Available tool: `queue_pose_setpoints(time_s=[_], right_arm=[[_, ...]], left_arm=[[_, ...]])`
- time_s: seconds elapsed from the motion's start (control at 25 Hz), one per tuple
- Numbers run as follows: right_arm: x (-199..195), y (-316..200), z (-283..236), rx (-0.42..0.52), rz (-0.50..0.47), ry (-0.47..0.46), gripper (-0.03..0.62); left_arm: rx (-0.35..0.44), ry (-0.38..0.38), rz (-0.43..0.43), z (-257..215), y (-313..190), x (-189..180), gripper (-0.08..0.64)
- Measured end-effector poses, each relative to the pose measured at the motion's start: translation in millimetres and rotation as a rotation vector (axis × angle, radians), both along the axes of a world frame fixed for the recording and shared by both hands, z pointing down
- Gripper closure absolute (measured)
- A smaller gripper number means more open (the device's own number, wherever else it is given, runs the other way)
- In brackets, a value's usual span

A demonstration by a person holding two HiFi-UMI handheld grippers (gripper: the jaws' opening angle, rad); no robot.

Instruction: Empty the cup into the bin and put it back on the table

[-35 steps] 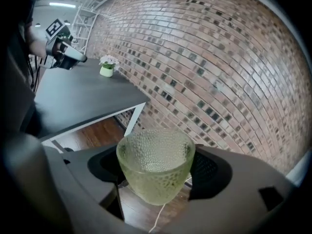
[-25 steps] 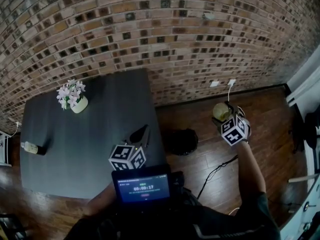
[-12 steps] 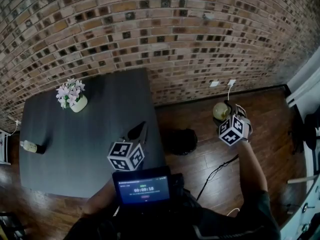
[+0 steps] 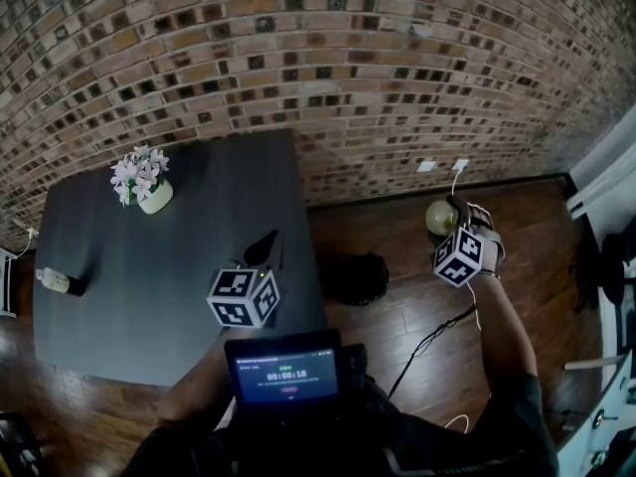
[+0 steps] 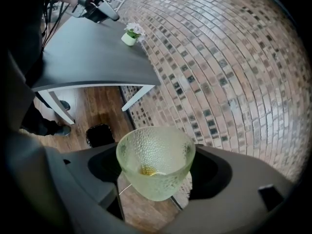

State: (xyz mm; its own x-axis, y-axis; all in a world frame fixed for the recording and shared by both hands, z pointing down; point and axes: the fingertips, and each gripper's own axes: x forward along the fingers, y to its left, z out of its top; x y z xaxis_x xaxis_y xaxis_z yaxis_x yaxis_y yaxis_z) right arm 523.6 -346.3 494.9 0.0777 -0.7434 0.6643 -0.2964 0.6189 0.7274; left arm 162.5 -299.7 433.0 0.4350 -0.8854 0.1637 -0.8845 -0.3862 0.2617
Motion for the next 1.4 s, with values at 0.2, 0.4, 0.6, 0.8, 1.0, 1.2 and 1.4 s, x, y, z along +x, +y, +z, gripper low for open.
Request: queue_pose_setpoints(time_s=[0.2, 0.4, 0.6, 0.8, 1.0, 1.2, 1.4], right_arm=[[7, -1, -1, -0.007, -0.010, 0.059, 0.196], [9, -3, -3, -0.003, -0.017, 0.096, 0.196], [8, -4, -6, 0.000, -0.031, 0.151, 0.196], [13, -5, -6, -0.008, -0.039, 0.213, 0.198], [0, -6, -28, 0.029, -0.062, 0.229, 0.198], [2, -6, -37, 0.040, -0.072, 0.285, 0.198], [1, -2, -42, 0.042, -0.076, 0.319, 0.198]], left_arm=[[0.022, -0.016, 0.019, -6, -1, 2, 0.560], [0.030, -0.030, 0.007, -9, -2, -3, 0.560], [0.036, -0.043, -0.008, -9, -2, -6, 0.560], [0.036, -0.046, -0.011, -9, -2, -9, 0.560], [0.044, -0.041, -0.004, -11, -1, -9, 0.560], [0.064, -0.046, -0.004, -16, 3, -9, 0.560], [0.068, -0.048, -0.001, -19, 6, -11, 0.560]])
